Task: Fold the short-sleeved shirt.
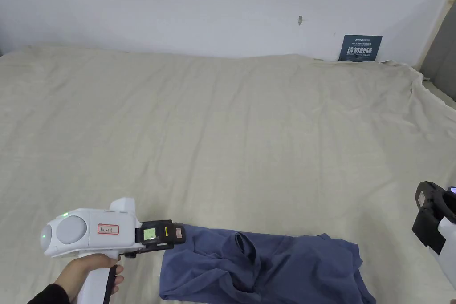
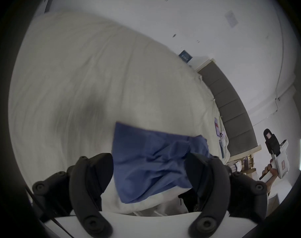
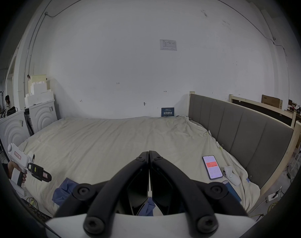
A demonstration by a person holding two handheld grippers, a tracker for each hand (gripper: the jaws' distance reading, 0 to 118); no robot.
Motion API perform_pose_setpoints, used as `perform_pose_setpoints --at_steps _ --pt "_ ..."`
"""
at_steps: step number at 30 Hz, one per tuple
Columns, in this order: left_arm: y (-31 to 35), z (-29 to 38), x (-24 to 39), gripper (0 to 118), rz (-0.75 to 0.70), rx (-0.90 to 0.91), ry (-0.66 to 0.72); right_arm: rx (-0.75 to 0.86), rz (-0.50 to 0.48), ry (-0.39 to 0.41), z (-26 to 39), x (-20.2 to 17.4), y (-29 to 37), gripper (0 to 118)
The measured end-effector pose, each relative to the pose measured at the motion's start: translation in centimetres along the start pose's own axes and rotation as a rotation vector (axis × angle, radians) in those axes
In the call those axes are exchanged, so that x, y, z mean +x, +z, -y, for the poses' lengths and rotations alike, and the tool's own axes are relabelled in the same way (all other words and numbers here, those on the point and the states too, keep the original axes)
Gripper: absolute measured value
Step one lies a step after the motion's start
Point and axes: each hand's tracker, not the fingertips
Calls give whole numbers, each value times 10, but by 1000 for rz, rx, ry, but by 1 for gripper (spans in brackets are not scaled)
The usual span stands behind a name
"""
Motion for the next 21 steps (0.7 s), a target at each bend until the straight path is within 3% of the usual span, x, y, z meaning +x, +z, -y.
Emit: perform_pose_setpoints --at_steps 8,15,21 --pt "-34 3 -42 88 -28 -68 28 -24 9 10 6 3 -5 0" --pt "-57 -1 -55 61 27 -103 -11 -41 21 18 10 5 -10 0" --pt "-73 2 -48 26 51 -116 -17 -52 28 22 9 3 -10 0"
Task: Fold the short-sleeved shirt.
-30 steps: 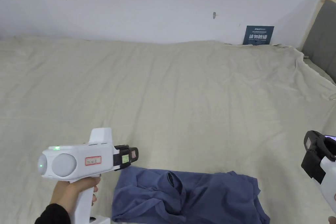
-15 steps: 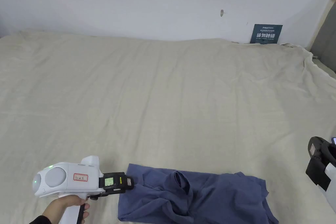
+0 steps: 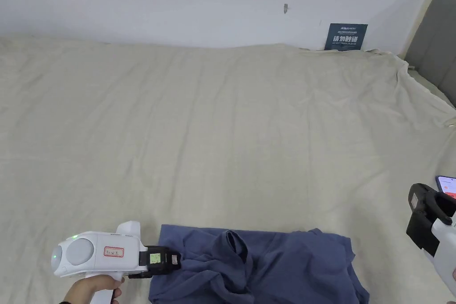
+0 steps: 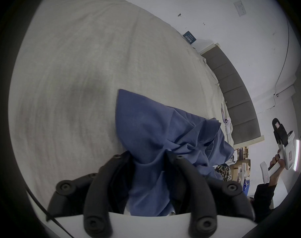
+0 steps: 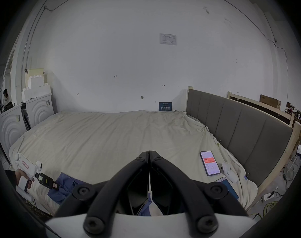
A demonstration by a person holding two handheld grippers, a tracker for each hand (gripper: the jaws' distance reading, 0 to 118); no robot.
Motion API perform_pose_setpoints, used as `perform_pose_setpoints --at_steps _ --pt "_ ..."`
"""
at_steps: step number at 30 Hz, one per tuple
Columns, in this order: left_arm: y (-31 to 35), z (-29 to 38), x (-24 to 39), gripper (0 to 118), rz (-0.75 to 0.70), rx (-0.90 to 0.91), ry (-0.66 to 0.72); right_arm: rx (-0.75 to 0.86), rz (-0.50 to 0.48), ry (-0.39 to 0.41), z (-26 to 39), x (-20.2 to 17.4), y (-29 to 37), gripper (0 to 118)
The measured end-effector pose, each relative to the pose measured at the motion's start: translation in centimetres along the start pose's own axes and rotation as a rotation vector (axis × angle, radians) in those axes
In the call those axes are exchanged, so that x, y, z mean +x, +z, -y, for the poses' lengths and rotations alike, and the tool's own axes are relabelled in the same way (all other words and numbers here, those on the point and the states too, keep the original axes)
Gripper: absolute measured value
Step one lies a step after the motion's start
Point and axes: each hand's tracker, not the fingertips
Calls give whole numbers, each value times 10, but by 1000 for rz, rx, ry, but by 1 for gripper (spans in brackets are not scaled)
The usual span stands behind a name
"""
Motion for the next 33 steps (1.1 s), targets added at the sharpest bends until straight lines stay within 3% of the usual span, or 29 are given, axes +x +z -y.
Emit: perform_pose_setpoints --at_steps 1,8,14,25,33 --pt "-2 0 1 18 -3 0 -2 0 0 0 0 0 0 0" --pt "9 11 21 9 -71 36 -67 3 -1 -5 -2 1 -2 0" --pt "44 11 49 7 -92 69 -98 18 -15 -6 -5 0 -2 0" --pt "150 9 29 7 -287 147 -31 48 -62 -12 -11 -11 -4 0" --pt "155 -3 73 7 -262 132 -68 51 -86 -26 -11 -17 1 0"
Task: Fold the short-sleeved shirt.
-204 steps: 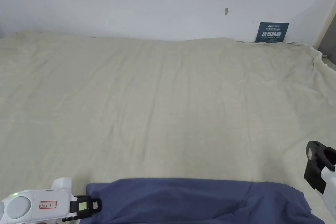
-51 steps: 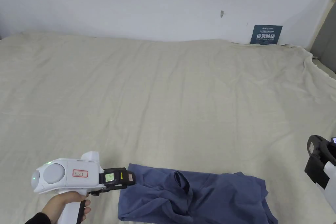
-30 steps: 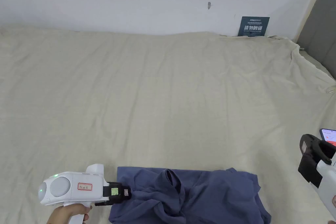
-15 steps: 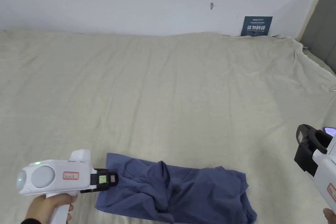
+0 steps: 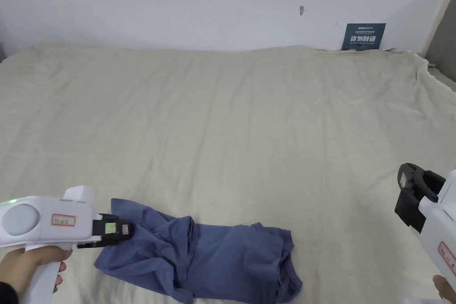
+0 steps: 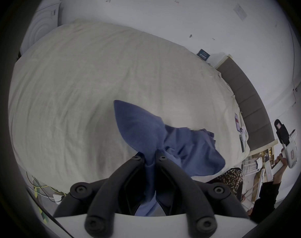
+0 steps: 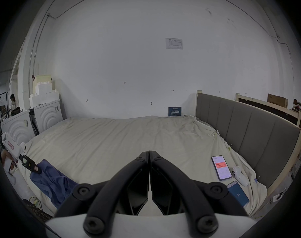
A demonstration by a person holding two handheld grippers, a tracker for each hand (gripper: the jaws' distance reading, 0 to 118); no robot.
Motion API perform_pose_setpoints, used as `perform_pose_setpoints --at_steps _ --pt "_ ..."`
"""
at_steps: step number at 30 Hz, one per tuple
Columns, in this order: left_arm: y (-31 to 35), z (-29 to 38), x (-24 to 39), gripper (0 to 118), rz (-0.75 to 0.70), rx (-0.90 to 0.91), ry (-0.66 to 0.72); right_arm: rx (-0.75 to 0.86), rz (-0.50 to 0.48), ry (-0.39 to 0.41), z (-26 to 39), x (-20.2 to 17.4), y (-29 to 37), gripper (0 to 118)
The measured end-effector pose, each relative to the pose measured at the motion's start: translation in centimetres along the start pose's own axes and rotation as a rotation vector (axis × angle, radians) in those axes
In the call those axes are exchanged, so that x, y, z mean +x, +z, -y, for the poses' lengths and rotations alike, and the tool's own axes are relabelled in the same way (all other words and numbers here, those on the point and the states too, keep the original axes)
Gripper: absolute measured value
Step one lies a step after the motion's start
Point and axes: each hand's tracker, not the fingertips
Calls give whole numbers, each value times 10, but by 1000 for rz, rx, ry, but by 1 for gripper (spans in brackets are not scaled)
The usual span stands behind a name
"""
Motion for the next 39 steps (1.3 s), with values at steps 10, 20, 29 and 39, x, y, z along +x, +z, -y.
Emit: perform_pose_setpoints --at_steps 10,20,29,39 --pt "-50 -27 134 7 96 -122 -226 12 20 -11 1 15 12 0" --pt "-164 11 217 7 71 -308 -405 17 69 -28 0 32 24 0" --pt "-230 56 234 8 -16 -355 -366 1 81 -30 10 43 23 0" --pt "-191 58 245 90 31 -215 -405 3 77 -33 10 42 24 0"
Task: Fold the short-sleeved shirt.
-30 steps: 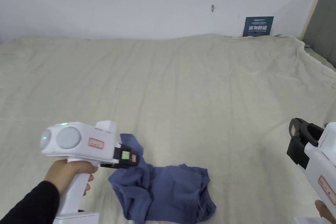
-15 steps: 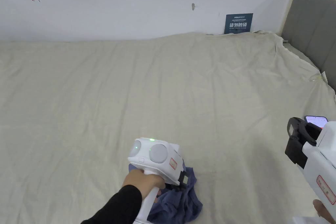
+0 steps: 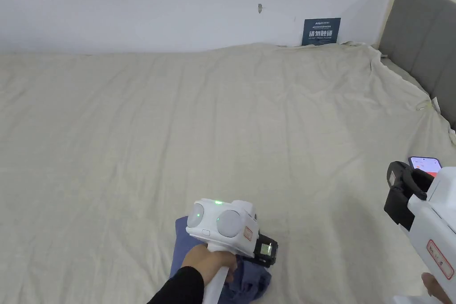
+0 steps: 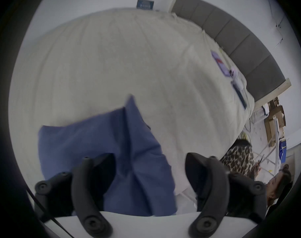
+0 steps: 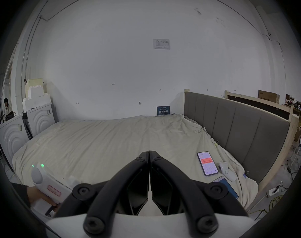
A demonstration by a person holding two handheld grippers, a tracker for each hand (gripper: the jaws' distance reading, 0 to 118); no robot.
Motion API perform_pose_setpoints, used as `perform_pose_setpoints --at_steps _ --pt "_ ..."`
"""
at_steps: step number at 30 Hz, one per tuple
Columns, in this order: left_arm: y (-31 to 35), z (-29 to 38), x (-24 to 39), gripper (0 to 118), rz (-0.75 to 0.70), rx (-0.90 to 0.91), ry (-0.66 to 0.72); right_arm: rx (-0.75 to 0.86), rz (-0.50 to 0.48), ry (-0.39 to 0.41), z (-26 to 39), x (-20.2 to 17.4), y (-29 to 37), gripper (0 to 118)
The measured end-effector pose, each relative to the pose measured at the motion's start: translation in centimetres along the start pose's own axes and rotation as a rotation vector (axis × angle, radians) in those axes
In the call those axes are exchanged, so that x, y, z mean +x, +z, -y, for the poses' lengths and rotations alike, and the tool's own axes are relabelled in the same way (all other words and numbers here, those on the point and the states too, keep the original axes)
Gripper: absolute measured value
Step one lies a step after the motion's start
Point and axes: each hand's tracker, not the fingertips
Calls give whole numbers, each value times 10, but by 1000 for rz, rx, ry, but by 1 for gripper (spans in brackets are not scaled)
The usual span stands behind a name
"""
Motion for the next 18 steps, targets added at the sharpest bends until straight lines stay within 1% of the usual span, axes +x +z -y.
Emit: perform_pose_setpoints --at_steps 1,5,9,10,11,12,13,14,16,17,18 --pt "13 -2 0 93 -4 51 7 2 -1 1 -1 0 0 0" --pt "60 -3 -17 93 -13 267 53 13 -6 1 -3 -3 1 0" --pt "83 6 -35 93 -133 448 58 22 -13 -2 -5 -7 2 0" --pt "85 10 -38 88 -159 473 55 22 -14 -2 -5 -8 2 0" --pt "84 15 -40 79 -186 502 43 22 -16 -1 -5 -9 2 0" --pt "82 22 -42 64 -218 541 18 23 -18 1 -5 -9 2 0" --pt "80 26 -43 35 -229 575 -11 23 -20 1 -5 -10 2 0" --pt "75 32 -43 17 -249 586 -33 22 -21 1 -5 -10 2 0" --pt "63 41 -43 3 -252 573 -45 19 -21 1 -3 -9 1 0" --pt "54 45 -48 0 -249 570 -44 18 -21 1 -3 -9 1 0" --pt "46 49 -47 0 -237 565 -48 15 -20 1 -2 -8 1 0"
